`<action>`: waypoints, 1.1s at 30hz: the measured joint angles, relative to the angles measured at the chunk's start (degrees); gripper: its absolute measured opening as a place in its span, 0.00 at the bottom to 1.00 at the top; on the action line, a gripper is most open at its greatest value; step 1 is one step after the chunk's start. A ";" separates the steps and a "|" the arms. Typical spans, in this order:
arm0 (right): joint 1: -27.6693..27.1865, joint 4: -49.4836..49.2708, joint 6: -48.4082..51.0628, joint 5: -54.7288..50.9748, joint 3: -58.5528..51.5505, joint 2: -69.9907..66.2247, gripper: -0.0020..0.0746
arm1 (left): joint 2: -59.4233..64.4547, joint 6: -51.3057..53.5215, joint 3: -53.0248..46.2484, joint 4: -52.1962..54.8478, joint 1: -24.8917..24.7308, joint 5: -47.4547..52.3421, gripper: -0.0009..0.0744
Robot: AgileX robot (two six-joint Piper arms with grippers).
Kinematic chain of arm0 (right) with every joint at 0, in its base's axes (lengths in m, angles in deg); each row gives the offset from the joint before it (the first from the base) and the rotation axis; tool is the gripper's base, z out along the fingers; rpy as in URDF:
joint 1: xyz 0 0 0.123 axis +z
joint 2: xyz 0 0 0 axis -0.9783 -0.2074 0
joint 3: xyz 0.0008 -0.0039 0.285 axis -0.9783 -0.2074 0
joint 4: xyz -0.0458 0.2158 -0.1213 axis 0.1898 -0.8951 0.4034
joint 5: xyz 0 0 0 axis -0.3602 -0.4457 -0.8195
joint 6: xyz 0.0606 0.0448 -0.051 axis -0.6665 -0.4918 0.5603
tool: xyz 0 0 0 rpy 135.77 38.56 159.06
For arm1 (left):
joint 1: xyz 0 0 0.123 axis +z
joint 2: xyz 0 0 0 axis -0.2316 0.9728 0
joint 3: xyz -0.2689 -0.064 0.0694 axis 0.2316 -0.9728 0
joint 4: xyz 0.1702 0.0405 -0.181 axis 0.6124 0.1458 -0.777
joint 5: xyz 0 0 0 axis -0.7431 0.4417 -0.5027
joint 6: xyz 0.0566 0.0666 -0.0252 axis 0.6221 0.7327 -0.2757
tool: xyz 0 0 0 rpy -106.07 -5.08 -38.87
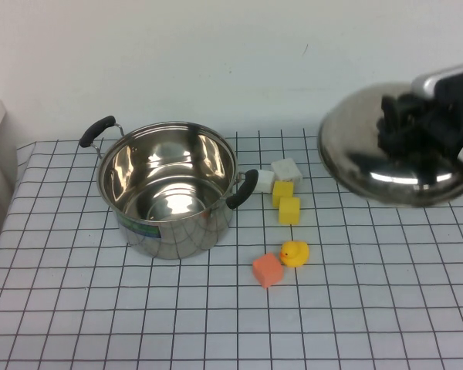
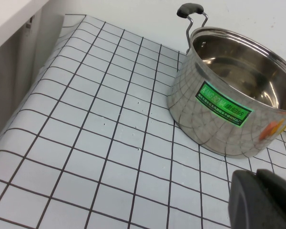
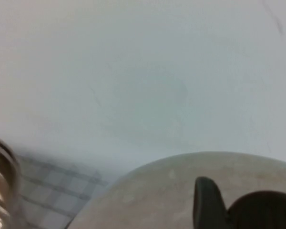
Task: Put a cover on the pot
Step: Pick up the pot lid, then place the pot lid on the pot
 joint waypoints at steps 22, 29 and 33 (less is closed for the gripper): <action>17.78 47.59 -49.07 -11.73 46.75 -21.04 0.47 | 0.00 0.24 0.00 0.00 0.00 0.00 0.01; 20.43 62.68 -66.36 -12.62 63.49 -34.63 0.47 | 0.00 0.24 0.00 0.00 0.00 0.00 0.01; 20.43 66.48 -71.77 -13.24 69.36 -39.48 0.47 | 0.00 0.24 0.00 0.00 0.00 0.00 0.01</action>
